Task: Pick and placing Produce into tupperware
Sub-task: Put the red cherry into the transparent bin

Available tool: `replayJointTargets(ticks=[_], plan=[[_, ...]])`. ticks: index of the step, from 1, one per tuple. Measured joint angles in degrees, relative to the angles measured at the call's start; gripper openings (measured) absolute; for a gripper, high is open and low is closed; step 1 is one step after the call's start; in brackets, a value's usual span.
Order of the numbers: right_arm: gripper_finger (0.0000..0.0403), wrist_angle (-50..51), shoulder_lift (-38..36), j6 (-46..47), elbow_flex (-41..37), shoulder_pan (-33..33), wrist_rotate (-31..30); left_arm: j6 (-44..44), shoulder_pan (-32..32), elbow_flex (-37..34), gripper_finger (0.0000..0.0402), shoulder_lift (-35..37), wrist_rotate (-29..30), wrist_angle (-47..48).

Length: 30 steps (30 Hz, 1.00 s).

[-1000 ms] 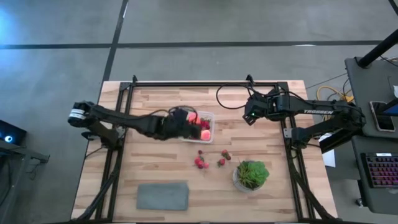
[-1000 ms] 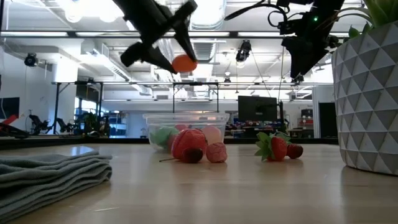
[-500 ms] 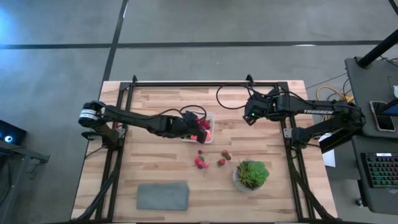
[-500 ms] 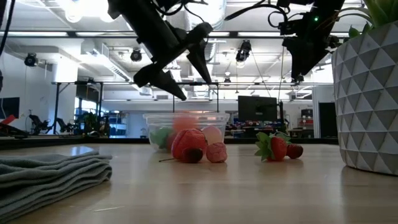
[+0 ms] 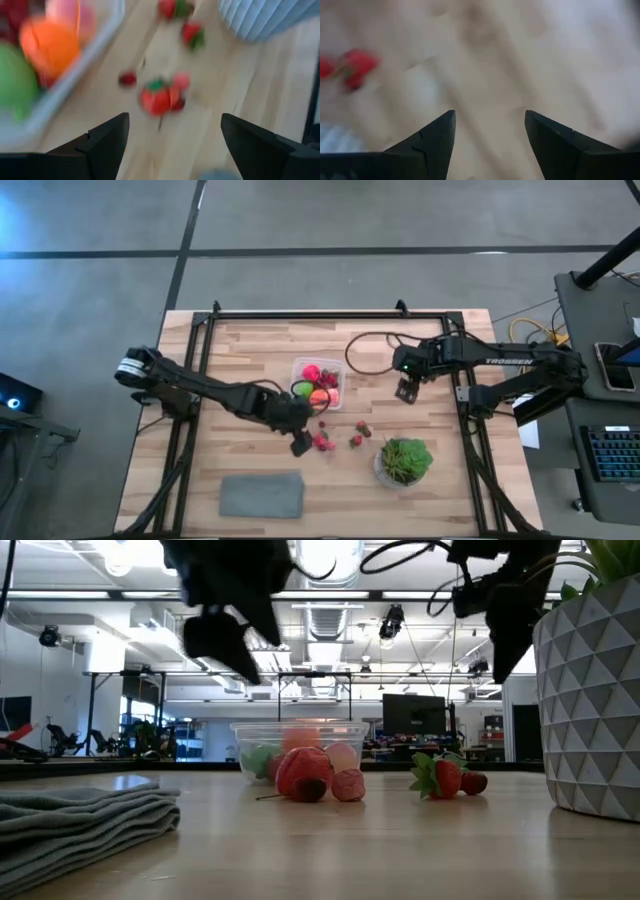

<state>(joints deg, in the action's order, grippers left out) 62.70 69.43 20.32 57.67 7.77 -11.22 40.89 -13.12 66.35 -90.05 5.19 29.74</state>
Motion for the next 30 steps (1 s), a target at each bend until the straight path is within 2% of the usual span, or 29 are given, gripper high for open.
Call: replayJointTargets(ticks=[3,8,11,14,19,23,30], plan=[[0.0228,-3.6,0.0,-1.9,-2.5,0.0,7.2,4.3,-1.7,-0.1,0.0299,0.1,-0.3,3.5],[0.0228,-8.7,0.1,2.9,-3.8,0.0,12.8,5.1,-3.1,-0.1,0.0299,2.2,0.6,7.4],[0.0228,-9.7,0.1,6.1,-3.4,0.0,19.4,2.0,-3.4,-0.2,0.0299,3.2,3.8,12.8],[0.0228,-10.9,0.1,10.1,-2.3,-0.8,21.7,-2.1,-3.4,-1.6,0.0299,4.9,7.8,15.9],[0.0226,-14.8,1.6,18.3,0.2,-3.0,21.7,-5.3,-3.4,-10.6,0.0299,11.2,8.9,9.9],[0.0226,-14.3,7.6,20.2,4.9,-5.5,20.3,-5.3,-3.6,-21.3,0.0299,19.6,8.7,0.4],[0.0226,-0.2,22.3,20.3,15.3,-9.4,20.2,-5.2,-3.6,-34.8,0.0299,35.0,8.6,-11.8]])
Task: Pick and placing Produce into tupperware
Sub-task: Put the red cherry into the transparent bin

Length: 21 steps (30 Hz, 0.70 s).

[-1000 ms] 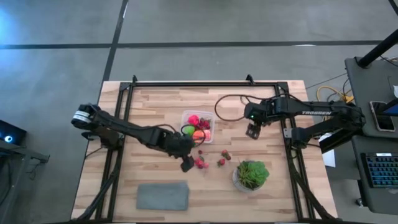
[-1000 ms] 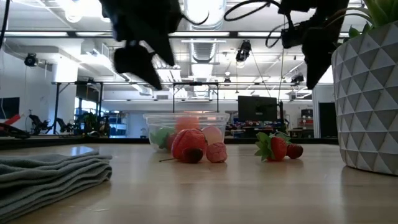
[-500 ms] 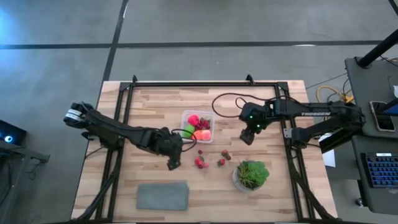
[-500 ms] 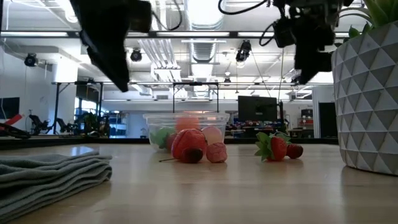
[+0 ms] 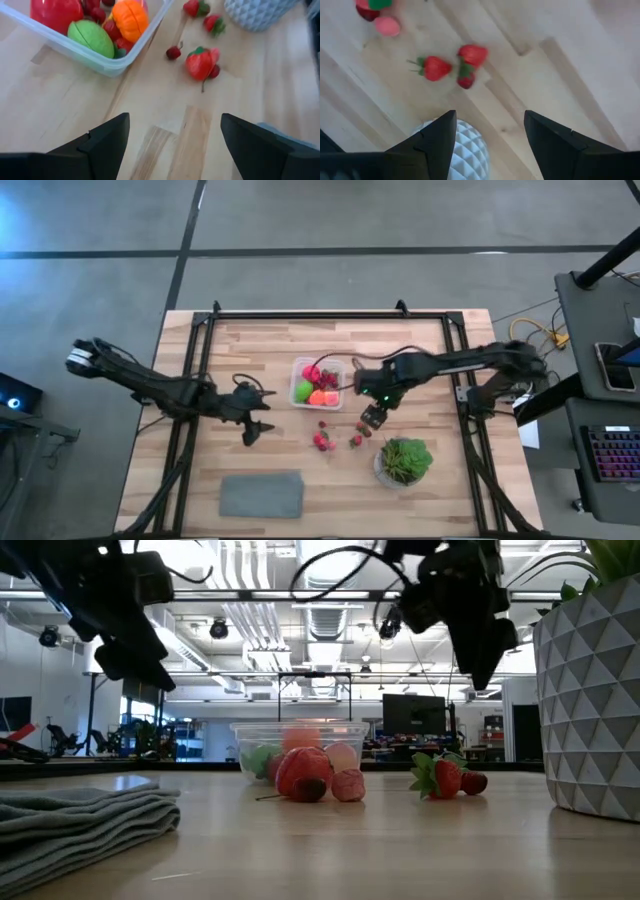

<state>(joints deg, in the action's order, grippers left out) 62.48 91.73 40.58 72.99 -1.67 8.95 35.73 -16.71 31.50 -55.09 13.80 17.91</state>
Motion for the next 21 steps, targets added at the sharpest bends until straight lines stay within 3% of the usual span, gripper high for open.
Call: replayJointTargets(ticks=[6,11,21], plan=[[0.0226,0.3,9.5,2.9,7.6,-3.4,0.1,-0.1,0.0,-3.9,0.0299,6.5,-2.1,-0.8],[0.0226,0.6,15.7,5.8,10.6,-5.1,0.0,0.0,0.0,-4.3,0.0299,9.8,-4.3,5.2],[0.0225,3.2,21.5,15.3,10.3,-5.9,0.0,0.8,0.2,-4.5,0.0299,15.2,0.3,7.6]])
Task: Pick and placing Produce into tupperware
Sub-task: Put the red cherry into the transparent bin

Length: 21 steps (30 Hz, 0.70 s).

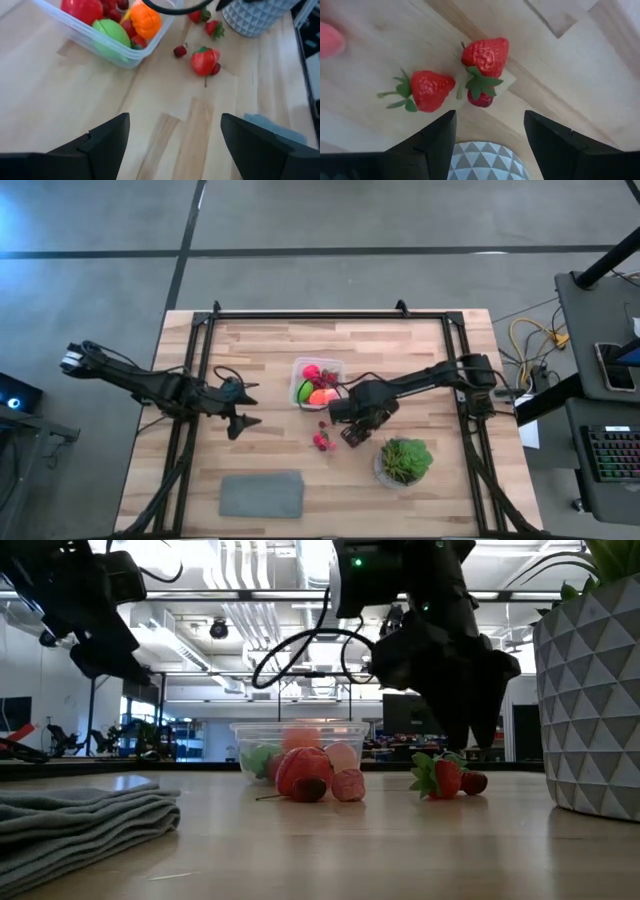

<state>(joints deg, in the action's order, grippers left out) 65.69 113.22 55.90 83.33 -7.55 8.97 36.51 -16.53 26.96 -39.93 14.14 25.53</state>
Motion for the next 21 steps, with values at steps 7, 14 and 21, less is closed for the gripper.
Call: replayJointTargets(ticks=[7,14,21], plan=[[0.0225,-0.6,2.2,2.4,-0.1,-0.1,1.2,0.7,0.0,-0.1,0.0299,1.3,2.0,-0.5],[0.0225,-3.1,2.2,4.3,-0.2,0.4,0.4,2.2,0.0,-0.1,0.0299,1.3,3.9,-0.5],[0.0225,-3.4,4.4,2.1,-0.4,1.0,0.7,2.2,0.1,-0.2,0.0299,1.5,4.6,0.0]])
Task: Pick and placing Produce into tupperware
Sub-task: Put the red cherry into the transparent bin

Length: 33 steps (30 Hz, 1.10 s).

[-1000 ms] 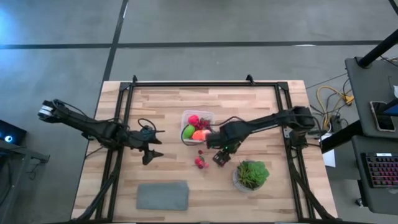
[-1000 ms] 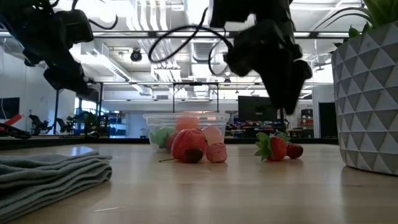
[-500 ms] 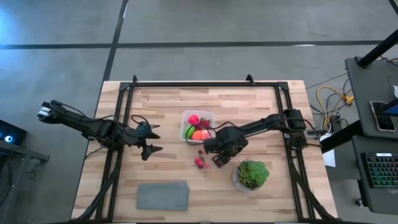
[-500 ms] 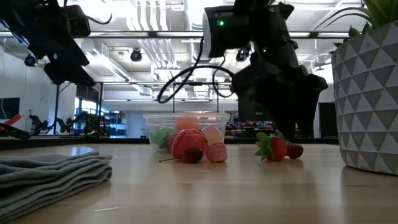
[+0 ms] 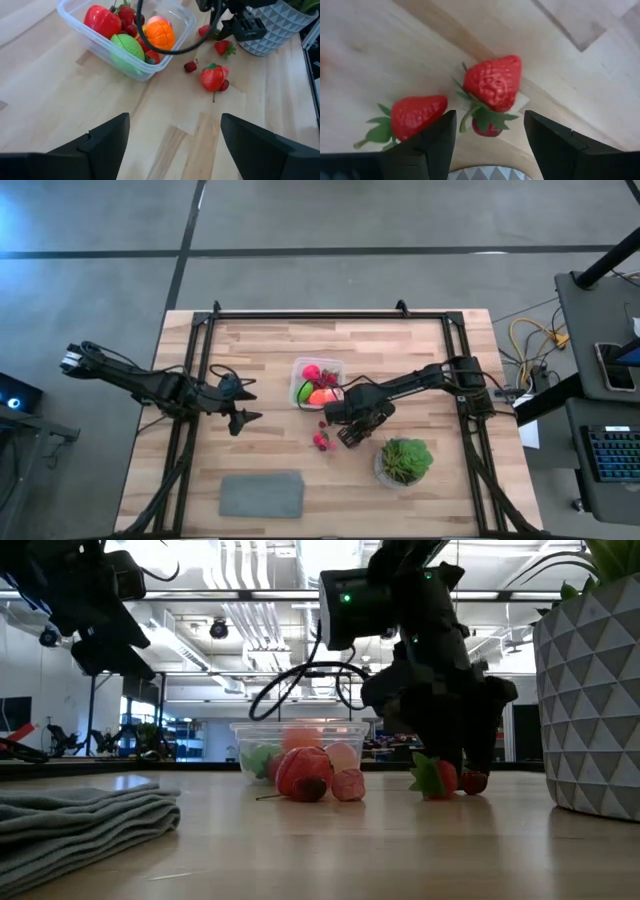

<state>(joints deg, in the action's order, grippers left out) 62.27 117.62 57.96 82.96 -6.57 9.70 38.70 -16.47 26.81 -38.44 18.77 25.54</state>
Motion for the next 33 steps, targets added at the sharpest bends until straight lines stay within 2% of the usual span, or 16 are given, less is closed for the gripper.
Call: replayJointTargets(ticks=[7,14,33], plan=[[0.0225,0.0,2.3,-2.5,0.1,0.1,2.2,0.0,0.0,0.0,0.0299,0.4,1.4,0.9],[0.0219,0.0,2.1,-4.4,0.0,0.2,1.7,0.0,0.0,-0.1,0.0299,0.4,1.5,1.0],[0.0089,0.4,1.6,-4.9,0.7,0.3,2.8,0.0,0.3,-0.2,0.0299,0.4,1.7,1.2]])
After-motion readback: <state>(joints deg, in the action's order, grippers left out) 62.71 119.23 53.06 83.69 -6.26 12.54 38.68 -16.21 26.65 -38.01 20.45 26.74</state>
